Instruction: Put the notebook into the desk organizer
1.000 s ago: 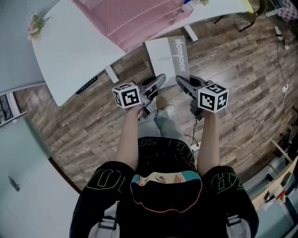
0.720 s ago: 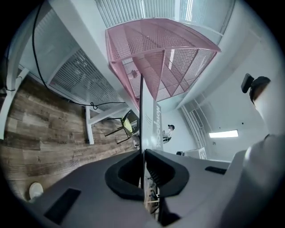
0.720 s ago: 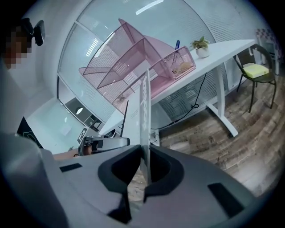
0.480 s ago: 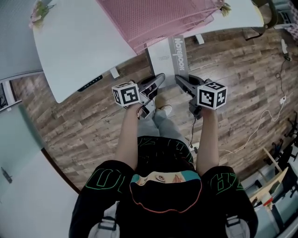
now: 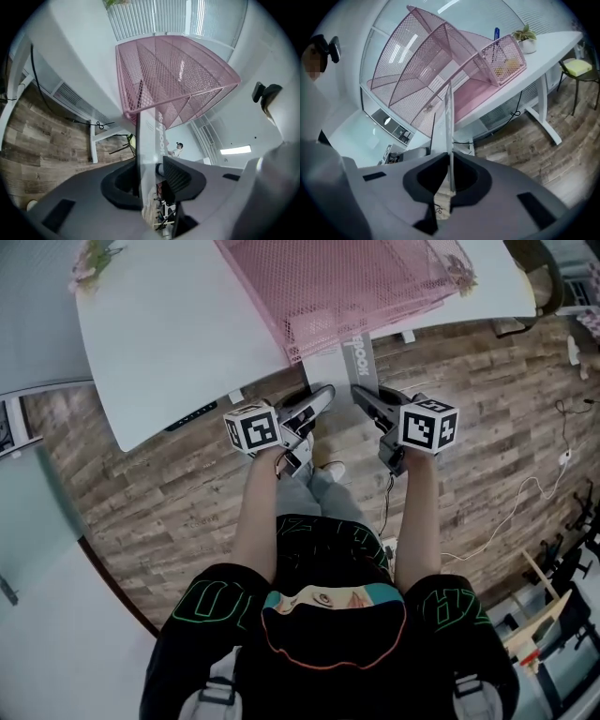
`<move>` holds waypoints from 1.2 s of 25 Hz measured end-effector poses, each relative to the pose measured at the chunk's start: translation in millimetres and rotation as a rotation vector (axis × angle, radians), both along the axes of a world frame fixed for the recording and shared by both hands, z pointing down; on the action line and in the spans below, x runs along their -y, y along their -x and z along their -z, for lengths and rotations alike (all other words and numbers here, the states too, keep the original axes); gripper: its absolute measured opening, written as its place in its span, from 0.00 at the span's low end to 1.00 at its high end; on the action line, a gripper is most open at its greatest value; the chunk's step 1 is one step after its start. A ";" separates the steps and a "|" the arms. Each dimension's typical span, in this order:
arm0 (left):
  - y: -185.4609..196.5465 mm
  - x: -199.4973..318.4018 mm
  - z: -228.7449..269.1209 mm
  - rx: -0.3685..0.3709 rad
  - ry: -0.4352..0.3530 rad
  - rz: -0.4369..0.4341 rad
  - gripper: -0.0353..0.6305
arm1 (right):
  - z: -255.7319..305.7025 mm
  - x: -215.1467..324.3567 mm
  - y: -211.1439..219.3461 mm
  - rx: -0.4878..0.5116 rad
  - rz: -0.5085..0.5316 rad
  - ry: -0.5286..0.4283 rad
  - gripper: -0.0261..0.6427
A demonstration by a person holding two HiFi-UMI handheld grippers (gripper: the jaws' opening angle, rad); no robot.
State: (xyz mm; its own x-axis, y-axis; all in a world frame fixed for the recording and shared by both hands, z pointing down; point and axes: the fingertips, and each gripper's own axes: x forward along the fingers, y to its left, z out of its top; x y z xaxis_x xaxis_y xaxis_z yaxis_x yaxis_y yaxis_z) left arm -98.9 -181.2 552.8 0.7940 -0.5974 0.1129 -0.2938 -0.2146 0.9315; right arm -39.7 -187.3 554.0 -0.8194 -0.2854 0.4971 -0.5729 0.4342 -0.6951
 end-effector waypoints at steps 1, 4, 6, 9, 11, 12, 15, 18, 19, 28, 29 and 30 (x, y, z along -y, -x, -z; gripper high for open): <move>0.6 2.2 3.0 0.003 -0.011 -0.010 0.30 | 2.8 4.7 2.3 0.016 -0.009 0.005 0.07; 1.7 0.4 5.7 0.018 -0.034 -0.064 0.39 | 11.3 21.5 11.1 0.088 -0.047 0.024 0.06; 1.4 -7.8 -2.5 0.042 -0.031 -0.117 0.45 | 14.1 32.3 17.4 0.130 -0.069 0.043 0.06; -9.0 -22.0 -5.8 0.038 -0.034 -0.193 0.40 | 17.1 43.2 23.5 0.154 -0.087 0.069 0.06; -15.1 -21.0 0.0 0.016 -0.054 -0.204 0.33 | 20.9 49.4 29.7 0.148 -0.080 0.078 0.07; -17.0 -17.8 3.8 0.002 -0.064 -0.199 0.29 | 21.5 53.2 32.8 0.126 -0.072 0.073 0.07; -19.8 -4.1 15.6 -0.035 -0.097 -0.163 0.20 | 20.1 65.6 37.9 -0.021 -0.040 0.009 0.08; -17.3 10.1 24.1 -0.040 -0.124 -0.087 0.13 | 25.8 74.8 40.7 -0.182 -0.014 -0.129 0.12; -16.1 13.9 25.3 -0.036 -0.126 -0.061 0.10 | 29.3 76.6 42.0 -0.212 -0.013 -0.178 0.14; -13.1 44.0 6.1 0.115 -0.104 0.058 0.04 | 26.3 85.8 29.9 -0.476 -0.023 -0.395 0.47; -13.1 46.0 5.0 0.129 -0.104 0.063 0.04 | 24.0 84.5 26.8 -0.515 -0.010 -0.407 0.48; -13.5 47.9 3.6 0.143 -0.103 0.066 0.04 | 21.6 83.4 22.2 -0.544 -0.010 -0.410 0.48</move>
State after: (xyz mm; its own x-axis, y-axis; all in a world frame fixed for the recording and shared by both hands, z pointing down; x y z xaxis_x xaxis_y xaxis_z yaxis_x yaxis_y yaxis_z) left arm -85.4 -229.1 549.2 0.7327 -0.6621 0.1576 -0.4384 -0.2821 0.8533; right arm -61.9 -270.6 532.4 -0.4797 -0.5449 0.6877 -0.7998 0.5939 -0.0872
